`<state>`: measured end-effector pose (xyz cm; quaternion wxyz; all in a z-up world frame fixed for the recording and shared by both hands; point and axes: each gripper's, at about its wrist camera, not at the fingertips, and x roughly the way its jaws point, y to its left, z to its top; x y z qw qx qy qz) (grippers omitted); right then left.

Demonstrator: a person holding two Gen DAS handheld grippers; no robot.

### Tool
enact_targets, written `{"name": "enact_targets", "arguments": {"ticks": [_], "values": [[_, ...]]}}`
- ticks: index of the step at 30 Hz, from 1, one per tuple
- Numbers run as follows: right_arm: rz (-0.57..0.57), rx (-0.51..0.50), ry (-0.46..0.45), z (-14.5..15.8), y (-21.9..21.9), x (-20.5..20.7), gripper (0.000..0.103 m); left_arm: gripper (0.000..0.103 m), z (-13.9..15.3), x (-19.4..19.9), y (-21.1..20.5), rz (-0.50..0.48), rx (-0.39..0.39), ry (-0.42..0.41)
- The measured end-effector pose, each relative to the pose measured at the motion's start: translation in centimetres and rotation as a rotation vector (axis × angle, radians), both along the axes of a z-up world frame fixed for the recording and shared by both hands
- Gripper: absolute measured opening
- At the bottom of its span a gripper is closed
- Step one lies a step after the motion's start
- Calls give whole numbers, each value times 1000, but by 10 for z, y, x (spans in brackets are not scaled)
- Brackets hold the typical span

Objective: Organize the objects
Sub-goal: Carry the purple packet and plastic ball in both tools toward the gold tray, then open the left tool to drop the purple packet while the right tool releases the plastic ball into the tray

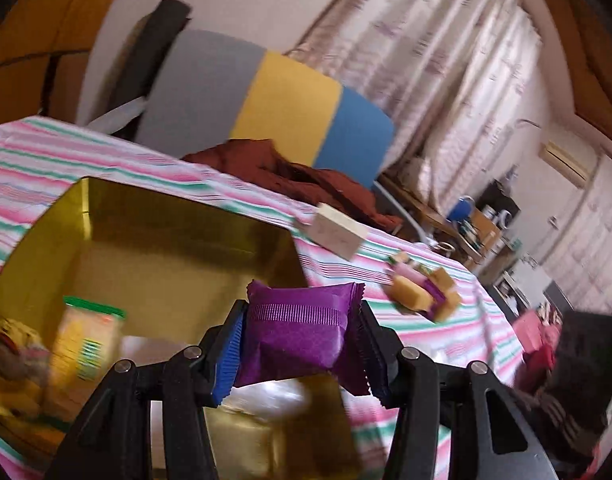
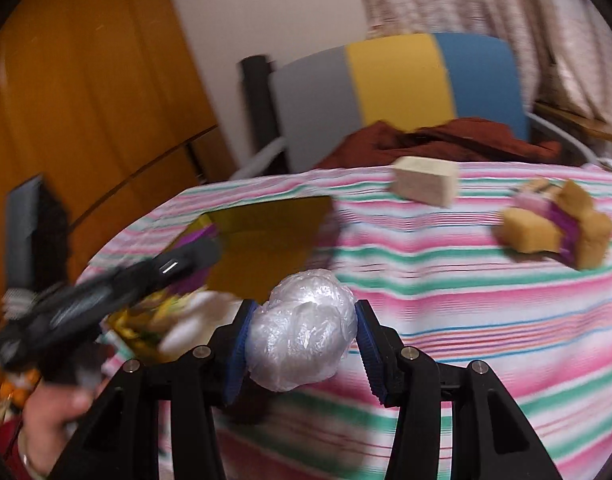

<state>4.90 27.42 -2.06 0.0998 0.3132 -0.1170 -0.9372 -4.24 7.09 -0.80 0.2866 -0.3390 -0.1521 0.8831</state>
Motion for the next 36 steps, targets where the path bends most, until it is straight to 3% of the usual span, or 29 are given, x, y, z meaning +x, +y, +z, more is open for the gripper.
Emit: {"name": "enact_targets", "arguments": {"ticks": [7,12,16,24,36], "values": [[142,13,-52,-8,-47,-17,51,53,-11,-29,-25,68,-16,-51],[182,-1,-94,-18,-62,-22,61,53,-17,-38,-32,89,-35,-59],[170,12,-68,-18,-60,-13,73,53,-19,-40,-33,95,-40,-66],[108,-35,-70,-19,-40,-8,75,64,-13,-39,-34,137,-60,-49],[66,-64,-70,-24,-24,-6,75,65,-12,-11,-37,203,-59,-25]]}}
